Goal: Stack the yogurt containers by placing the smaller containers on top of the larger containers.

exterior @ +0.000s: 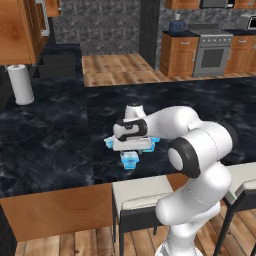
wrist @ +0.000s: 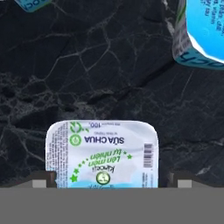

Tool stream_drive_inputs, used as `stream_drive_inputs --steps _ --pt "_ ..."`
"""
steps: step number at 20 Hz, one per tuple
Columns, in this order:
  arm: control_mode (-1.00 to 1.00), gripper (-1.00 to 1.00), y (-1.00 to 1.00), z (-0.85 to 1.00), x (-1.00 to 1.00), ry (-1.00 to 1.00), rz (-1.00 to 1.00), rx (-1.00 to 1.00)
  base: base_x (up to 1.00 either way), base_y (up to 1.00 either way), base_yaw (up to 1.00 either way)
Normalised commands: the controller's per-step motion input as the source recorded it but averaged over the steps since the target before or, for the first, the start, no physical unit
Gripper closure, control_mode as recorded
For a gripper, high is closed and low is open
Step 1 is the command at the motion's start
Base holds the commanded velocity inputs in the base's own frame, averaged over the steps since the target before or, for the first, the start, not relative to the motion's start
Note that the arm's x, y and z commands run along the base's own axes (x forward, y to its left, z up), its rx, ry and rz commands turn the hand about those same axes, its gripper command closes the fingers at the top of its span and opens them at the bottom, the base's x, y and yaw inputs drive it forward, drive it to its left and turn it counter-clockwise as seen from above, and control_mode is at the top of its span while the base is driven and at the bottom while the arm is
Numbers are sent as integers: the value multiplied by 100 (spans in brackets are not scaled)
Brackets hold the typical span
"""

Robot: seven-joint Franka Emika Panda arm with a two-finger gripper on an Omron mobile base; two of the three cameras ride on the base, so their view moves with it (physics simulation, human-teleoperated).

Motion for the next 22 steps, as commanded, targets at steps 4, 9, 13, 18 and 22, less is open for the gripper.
stream_drive_inputs --steps 4,9,13,18,22 --pt "-100 -100 0 -5 3 1 0 2 0 0 0" --pt "-100 -100 0 -10 0 0 0 3 0 0 0" --pt "-100 -100 0 -11 0 0 0 2 0 0 0" --pt "-100 -100 0 -9 1 0 0 2 0 0 0" --pt "-100 -100 0 -5 3 0 0 3 0 0 0"
